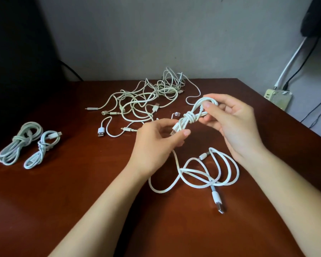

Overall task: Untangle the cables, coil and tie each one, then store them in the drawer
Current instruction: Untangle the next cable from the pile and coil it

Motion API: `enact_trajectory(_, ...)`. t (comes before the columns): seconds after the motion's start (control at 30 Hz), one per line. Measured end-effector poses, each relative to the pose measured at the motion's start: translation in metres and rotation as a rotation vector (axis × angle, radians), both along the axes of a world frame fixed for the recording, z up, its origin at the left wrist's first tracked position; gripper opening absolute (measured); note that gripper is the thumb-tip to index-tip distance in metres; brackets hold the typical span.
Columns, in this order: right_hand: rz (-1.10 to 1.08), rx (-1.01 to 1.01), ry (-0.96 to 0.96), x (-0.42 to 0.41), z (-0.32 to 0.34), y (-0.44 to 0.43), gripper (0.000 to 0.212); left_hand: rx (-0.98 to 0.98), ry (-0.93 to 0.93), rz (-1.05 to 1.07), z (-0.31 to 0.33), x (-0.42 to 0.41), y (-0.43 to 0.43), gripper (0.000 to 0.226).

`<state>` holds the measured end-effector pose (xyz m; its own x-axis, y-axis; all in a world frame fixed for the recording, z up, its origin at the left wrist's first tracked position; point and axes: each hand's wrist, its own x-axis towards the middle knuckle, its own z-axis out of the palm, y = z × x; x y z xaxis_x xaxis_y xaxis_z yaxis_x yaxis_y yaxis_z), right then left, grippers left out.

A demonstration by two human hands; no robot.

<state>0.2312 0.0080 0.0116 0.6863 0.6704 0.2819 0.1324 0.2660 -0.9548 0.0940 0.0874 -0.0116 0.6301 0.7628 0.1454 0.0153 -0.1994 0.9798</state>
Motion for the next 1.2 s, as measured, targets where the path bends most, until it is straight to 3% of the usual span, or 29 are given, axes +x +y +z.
enact_trajectory(0.1, -0.006, 0.010, -0.009, -0.001, -0.001, 0.001, 0.016, 0.088, -0.014, 0.018, -0.002, 0.002, 0.000, 0.016)
enact_trajectory(0.33, 0.077, 0.049, 0.135, 0.008, 0.000, 0.002, 0.016, -0.371, -0.263, -0.177, 0.003, 0.000, 0.005, 0.019)
enact_trajectory(0.47, 0.131, 0.064, 0.192, 0.010, 0.001, 0.002, 0.016, -0.490, -0.299, -0.272, 0.008, -0.003, 0.006, 0.022)
enact_trajectory(0.7, 0.080, -0.027, -0.041, 0.002, -0.005, 0.001, 0.019, -0.135, -0.016, -0.210, 0.008, -0.001, -0.002, 0.019)
enact_trajectory(0.8, 0.051, -0.037, -0.146, -0.001, -0.005, 0.001, 0.022, -0.034, 0.052, -0.202, 0.007, -0.001, -0.002, 0.028)
enact_trajectory(0.93, -0.024, -0.072, -0.367, -0.003, -0.008, 0.004, 0.025, 0.010, 0.079, -0.199, 0.002, -0.001, 0.001, 0.027)
enact_trajectory(1.2, -0.018, -0.038, -0.414, -0.002, -0.011, 0.003, 0.025, -0.065, 0.031, -0.279, -0.001, 0.001, 0.000, 0.023)
